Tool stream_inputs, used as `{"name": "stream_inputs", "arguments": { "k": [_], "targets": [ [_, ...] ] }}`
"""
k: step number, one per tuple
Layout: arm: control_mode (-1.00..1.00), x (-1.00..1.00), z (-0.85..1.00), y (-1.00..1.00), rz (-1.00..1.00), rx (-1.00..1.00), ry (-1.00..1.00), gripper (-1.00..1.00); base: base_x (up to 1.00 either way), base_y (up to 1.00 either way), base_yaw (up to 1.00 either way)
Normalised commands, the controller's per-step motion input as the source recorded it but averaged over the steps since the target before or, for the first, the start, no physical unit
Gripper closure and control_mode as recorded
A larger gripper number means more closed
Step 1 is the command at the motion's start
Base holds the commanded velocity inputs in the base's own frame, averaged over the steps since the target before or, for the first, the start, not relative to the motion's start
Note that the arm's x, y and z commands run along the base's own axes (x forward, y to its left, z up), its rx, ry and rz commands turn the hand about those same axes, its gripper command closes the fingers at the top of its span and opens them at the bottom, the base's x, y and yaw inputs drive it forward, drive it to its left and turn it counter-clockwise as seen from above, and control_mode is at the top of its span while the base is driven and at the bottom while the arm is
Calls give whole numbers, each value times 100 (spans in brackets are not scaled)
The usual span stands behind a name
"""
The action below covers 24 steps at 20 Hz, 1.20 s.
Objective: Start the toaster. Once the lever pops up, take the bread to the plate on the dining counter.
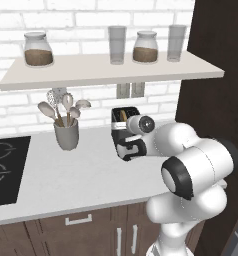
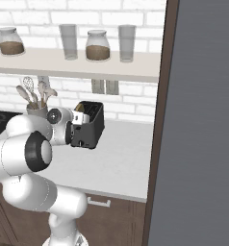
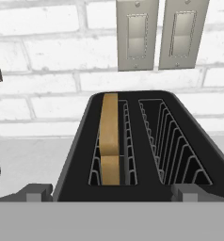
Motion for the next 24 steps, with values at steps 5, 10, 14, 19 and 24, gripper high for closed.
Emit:
{"name": "stream_inputs", "arguments": {
  "k": [5,10,14,19,24],
  "targets": [
    [-100,0,0,0,0,0,0,-100,0,0,0],
    [-100,0,0,0,0,0,0,-100,0,0,0],
    [-100,0,0,0,0,0,0,-100,0,0,0],
    [-100,0,0,0,0,0,0,-100,0,0,0],
    [-100,0,0,0,0,0,0,-100,0,0,0]
  ]
}}
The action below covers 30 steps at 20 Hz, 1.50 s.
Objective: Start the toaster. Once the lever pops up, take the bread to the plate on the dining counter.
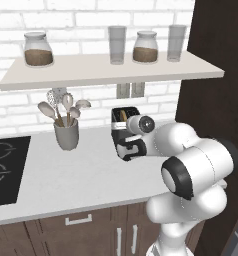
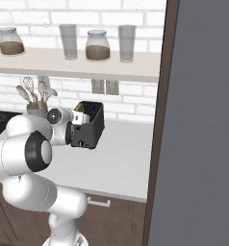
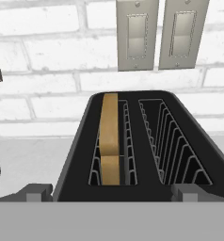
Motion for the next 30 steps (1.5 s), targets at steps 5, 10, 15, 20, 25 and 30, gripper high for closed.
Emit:
{"name": "stream_inputs", "arguments": {
  "k": [5,10,15,20,25,30],
  "targets": [
    [-100,0,0,0,0,0,0,-100,0,0,0],
    [-100,0,0,0,0,0,0,-100,0,0,0],
    [-100,0,0,0,0,0,0,-100,0,0,0],
    [-100,0,0,0,0,0,0,-100,0,0,0],
    [-100,0,0,0,0,0,0,-100,0,0,0],
    [-100,0,0,0,0,0,0,-100,0,0,0]
  ]
}}
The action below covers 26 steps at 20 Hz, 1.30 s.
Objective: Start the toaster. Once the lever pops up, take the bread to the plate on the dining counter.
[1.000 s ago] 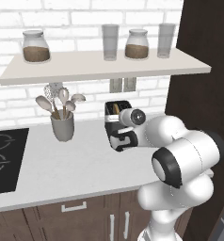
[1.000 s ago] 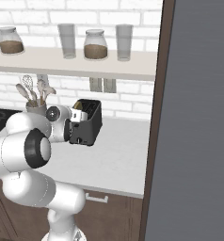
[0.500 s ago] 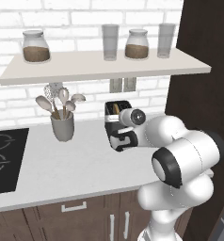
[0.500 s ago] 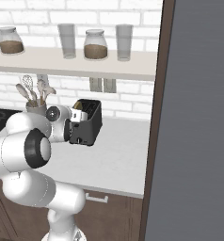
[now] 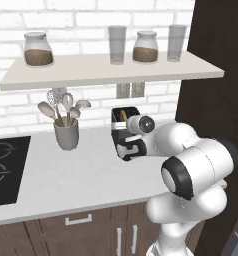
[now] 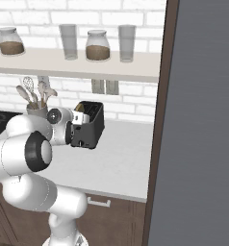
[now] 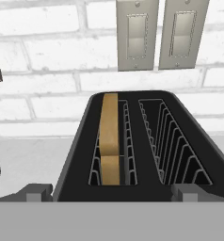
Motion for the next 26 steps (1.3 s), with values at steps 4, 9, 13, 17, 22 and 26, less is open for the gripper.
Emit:
{"name": "stream_inputs", "arguments": {
  "k": [4,9,13,17,22,26],
  "targets": [
    [-100,0,0,0,0,0,0,-100,0,0,0],
    [-100,0,0,0,0,0,0,-100,0,0,0],
    [-100,0,0,0,0,0,0,-100,0,0,0],
    [-100,3,0,0,0,0,-2,-100,0,0,0],
    [-100,10,0,0,0,0,0,-100,0,0,0],
    [-100,19,0,0,0,0,0,-100,0,0,0]
  ]
}}
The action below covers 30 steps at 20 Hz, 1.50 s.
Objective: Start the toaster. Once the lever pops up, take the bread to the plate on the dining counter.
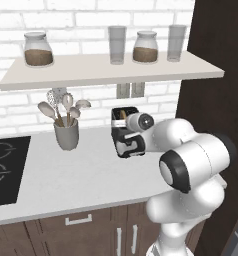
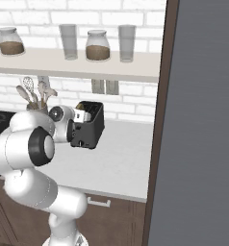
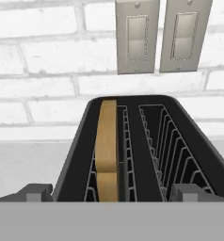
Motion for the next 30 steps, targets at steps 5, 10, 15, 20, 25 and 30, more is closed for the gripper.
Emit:
{"name": "stream_inputs", "arguments": {
  "k": [5,10,15,20,25,30],
  "targets": [
    [-100,12,0,2,0,0,0,-100,0,0,0],
    [-100,13,0,6,0,0,0,-100,0,0,0],
    [-100,4,0,7,0,0,0,-100,0,0,0],
    [-100,6,-3,5,0,0,1,-100,0,0,0],
    [-100,8,-11,0,0,0,1,-100,0,0,0],
    [-100,6,-13,0,0,0,1,-100,0,0,0]
  ]
}}
